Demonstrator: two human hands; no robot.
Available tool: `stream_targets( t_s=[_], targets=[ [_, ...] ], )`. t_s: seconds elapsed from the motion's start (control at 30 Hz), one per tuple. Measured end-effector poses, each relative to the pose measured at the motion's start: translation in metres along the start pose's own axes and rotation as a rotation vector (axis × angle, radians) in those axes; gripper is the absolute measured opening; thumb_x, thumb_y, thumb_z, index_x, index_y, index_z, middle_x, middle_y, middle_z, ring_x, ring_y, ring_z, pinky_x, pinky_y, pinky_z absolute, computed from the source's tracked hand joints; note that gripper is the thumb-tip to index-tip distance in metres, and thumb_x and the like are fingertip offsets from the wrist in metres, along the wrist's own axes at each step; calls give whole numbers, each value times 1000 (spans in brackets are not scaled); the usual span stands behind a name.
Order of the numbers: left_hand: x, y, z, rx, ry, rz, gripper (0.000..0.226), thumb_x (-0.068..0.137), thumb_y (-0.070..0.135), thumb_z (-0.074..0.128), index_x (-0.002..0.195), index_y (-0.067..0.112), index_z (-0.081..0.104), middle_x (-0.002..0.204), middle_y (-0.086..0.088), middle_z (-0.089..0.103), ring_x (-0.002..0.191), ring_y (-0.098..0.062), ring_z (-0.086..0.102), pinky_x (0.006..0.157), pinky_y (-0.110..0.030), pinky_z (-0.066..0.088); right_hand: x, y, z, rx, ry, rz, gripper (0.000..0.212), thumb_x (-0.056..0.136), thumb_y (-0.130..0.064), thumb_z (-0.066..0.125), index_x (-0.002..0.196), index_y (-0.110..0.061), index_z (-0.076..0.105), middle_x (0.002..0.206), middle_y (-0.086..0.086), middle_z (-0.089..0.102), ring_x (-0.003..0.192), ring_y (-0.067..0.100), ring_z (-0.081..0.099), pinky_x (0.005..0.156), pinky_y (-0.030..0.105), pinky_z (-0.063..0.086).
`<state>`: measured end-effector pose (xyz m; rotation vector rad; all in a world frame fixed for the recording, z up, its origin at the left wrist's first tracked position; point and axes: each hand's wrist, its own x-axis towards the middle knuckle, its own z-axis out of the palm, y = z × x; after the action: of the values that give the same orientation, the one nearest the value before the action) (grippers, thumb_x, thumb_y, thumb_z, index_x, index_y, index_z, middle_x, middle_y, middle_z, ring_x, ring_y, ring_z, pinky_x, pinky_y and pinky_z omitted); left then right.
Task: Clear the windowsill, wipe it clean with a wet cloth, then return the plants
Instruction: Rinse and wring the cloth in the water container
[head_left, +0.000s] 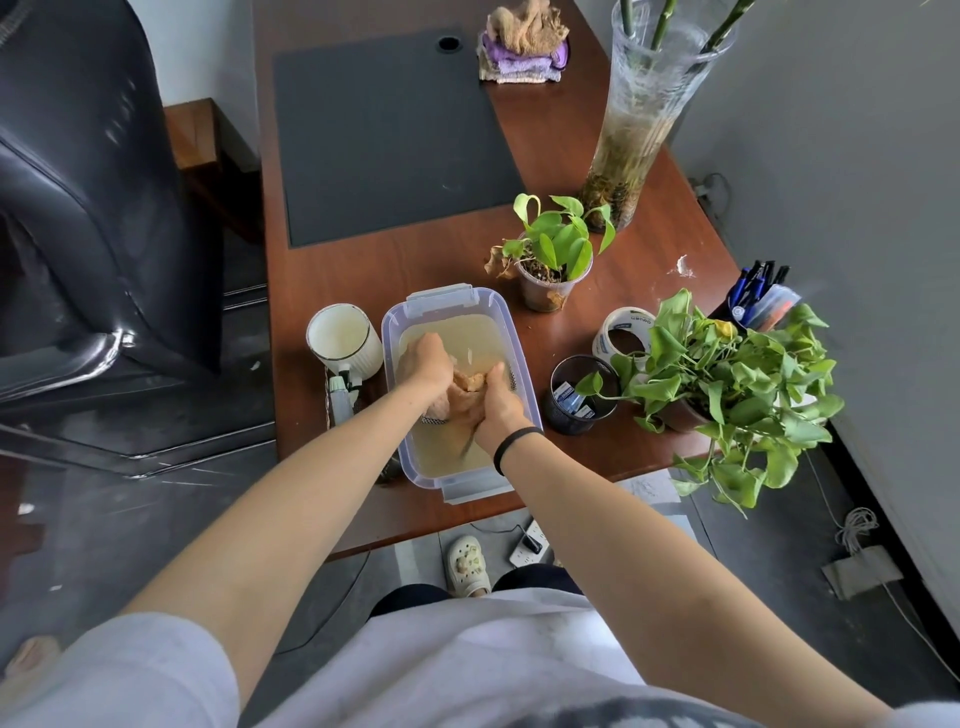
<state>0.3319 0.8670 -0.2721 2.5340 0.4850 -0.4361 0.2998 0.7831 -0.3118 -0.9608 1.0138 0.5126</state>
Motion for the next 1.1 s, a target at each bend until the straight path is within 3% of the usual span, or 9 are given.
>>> stream_targets(
  t_s=[0.1,0.17,0.23,0.33,0.47,0.6,0.7,0.93,1.1],
  targets=[
    [7,-3,-4,-103,-121,32,18,95,4,41,104,10,55,115,-1,50,103,-21,48,85,-27,35,0,0,-4,49,-55,5,37,95,-47,47,93,-12,59,89,8,67,76,19,68,75,33,55],
    [9,-4,-9,-166,-319,67,42,91,0,51,130,13,46,135,-6,46,120,-24,46,93,-27,37,-1,0,-6,77,-89,0,16,98,-21,50,89,-10,58,84,9,65,60,17,66,55,28,54],
    [9,-5,-11,-103,-420,92,64,84,-3,61,140,15,38,139,-8,44,123,-25,46,99,-31,41,1,1,-7,82,-100,-29,10,95,-7,52,88,-9,59,82,9,64,67,19,63,55,29,52],
    [11,-9,-7,-17,-317,135,58,81,-1,66,134,11,44,137,-8,48,121,-25,48,97,-31,41,1,5,-7,60,-87,-20,8,91,-13,61,97,-9,60,83,8,65,74,19,63,62,30,52],
    [15,-10,-3,-58,-154,85,37,87,4,61,123,8,53,129,-11,53,117,-26,50,88,-28,39,-6,2,-12,-160,26,-37,61,90,-45,58,134,-6,42,119,10,58,107,26,60,87,30,47],
    [13,-6,-2,-37,-144,86,32,93,9,54,125,5,53,130,-13,54,119,-29,50,94,-31,40,2,2,-15,-132,-178,-46,38,91,-25,62,123,-8,49,90,2,65,70,4,69,63,17,53],
    [15,-5,-2,-10,-155,87,30,94,8,50,124,3,53,128,-15,55,117,-31,51,93,-34,41,8,6,-13,-20,-207,-6,22,86,2,63,107,-3,56,65,5,70,54,13,67,51,23,54],
    [12,-9,7,80,-164,109,29,96,12,47,124,5,52,126,-13,56,113,-31,53,87,-34,41,15,7,-7,-23,-101,-43,44,89,-48,57,109,-9,62,99,10,71,89,24,66,91,40,52],
    [14,-10,5,78,-145,98,26,94,6,45,119,3,54,123,-16,57,110,-33,54,85,-35,42,16,5,-13,26,-169,-40,2,89,-6,62,91,-7,62,60,1,68,49,9,63,50,21,50]
  ],
)
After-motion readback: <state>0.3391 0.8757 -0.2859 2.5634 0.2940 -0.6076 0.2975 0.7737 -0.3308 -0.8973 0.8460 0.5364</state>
